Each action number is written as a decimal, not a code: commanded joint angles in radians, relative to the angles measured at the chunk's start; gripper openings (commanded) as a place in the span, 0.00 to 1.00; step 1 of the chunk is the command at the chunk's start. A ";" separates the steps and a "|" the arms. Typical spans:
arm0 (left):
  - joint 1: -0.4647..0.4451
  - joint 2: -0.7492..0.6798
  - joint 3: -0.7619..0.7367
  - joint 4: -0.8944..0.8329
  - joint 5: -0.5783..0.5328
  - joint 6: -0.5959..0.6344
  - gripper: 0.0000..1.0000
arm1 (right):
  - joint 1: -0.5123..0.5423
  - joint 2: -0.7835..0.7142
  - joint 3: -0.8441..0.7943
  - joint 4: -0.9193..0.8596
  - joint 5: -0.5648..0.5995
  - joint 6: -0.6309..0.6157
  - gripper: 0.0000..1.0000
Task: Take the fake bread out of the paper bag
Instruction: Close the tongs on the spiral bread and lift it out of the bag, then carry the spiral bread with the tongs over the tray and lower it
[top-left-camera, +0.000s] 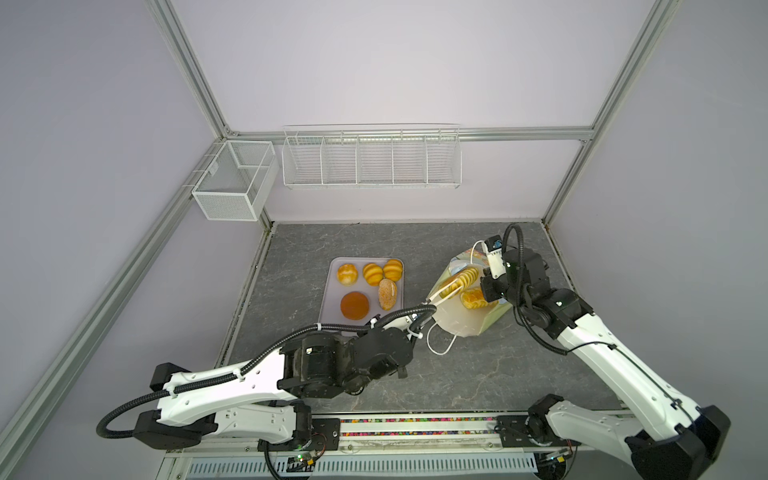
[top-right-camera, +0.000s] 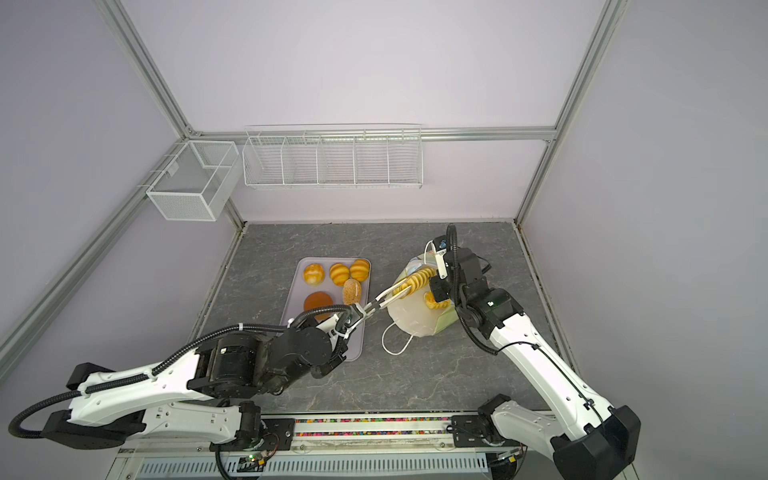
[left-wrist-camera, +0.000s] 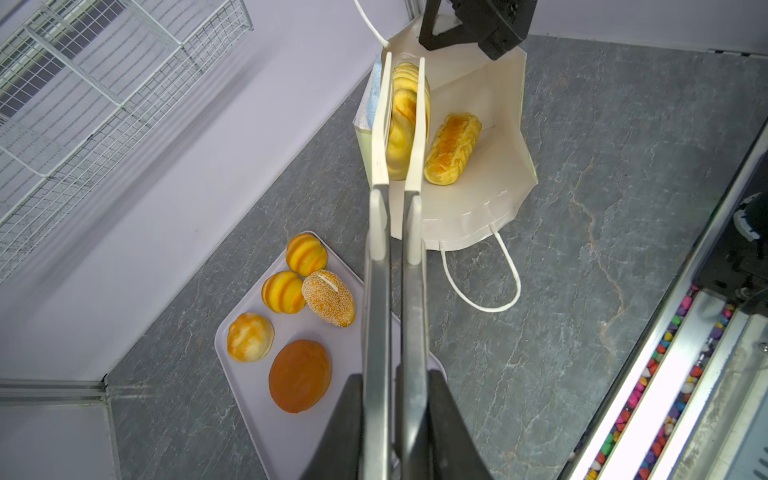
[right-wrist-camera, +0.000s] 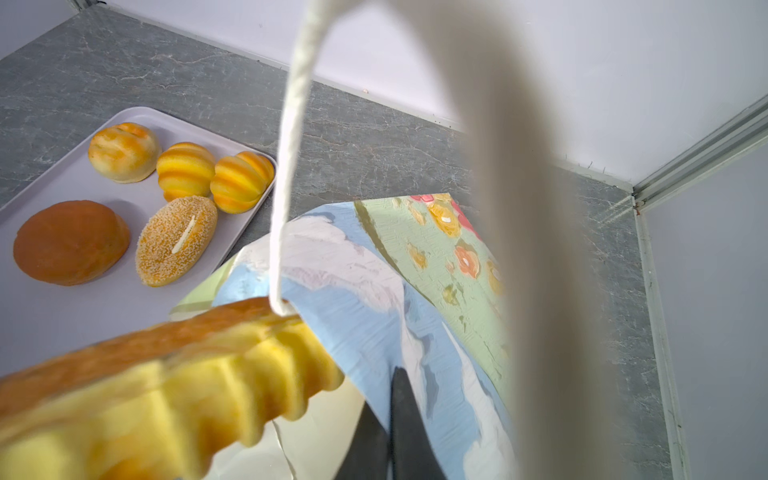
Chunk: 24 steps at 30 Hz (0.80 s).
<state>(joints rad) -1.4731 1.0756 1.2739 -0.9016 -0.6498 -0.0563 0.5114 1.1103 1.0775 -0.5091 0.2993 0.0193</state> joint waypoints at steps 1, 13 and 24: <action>-0.002 -0.073 -0.011 0.047 -0.028 -0.041 0.00 | -0.003 0.008 0.019 0.019 0.038 0.027 0.07; 0.007 -0.253 -0.054 0.014 -0.099 -0.180 0.00 | -0.002 0.010 0.018 0.021 0.047 0.025 0.07; 0.175 -0.268 -0.121 -0.119 0.005 -0.446 0.00 | -0.002 -0.004 0.013 0.020 0.041 0.027 0.07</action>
<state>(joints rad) -1.3342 0.7795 1.1736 -0.9657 -0.6800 -0.3695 0.5114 1.1149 1.0794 -0.4973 0.3283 0.0303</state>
